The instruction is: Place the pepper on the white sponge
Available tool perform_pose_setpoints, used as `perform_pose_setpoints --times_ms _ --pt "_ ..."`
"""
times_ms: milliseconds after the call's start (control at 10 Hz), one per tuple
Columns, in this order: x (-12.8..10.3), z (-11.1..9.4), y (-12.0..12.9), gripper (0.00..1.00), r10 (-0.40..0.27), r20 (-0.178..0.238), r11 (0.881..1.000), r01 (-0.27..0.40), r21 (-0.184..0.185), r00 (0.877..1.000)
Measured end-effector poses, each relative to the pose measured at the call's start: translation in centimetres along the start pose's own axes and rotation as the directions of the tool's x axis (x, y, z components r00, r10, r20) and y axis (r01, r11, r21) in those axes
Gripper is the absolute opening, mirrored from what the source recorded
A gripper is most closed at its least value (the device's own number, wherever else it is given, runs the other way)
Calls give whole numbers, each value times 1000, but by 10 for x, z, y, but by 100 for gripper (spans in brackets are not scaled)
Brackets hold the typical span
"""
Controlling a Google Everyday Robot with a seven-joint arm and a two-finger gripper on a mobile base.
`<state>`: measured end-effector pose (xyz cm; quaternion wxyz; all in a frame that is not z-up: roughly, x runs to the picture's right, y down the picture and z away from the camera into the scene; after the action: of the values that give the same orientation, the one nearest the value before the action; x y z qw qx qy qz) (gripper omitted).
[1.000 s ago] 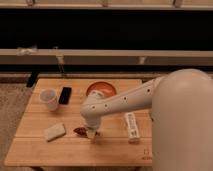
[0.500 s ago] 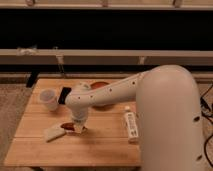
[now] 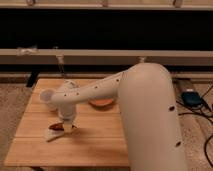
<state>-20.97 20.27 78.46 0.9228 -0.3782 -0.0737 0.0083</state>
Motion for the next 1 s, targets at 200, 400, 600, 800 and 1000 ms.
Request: perform_pose_setpoints --times_ms 200,400,600,800,1000 --pt "-24 6 1 0 -60 1 998 60 -14 998" --pt "-30 9 2 0 -94 -7 995 94 -24 996" --pt "-41 11 3 14 -125 -4 992 124 -27 992" --pt "-44 12 2 36 -139 -8 990 139 -30 990" --pt "-48 13 1 54 -152 -9 988 151 -32 988"
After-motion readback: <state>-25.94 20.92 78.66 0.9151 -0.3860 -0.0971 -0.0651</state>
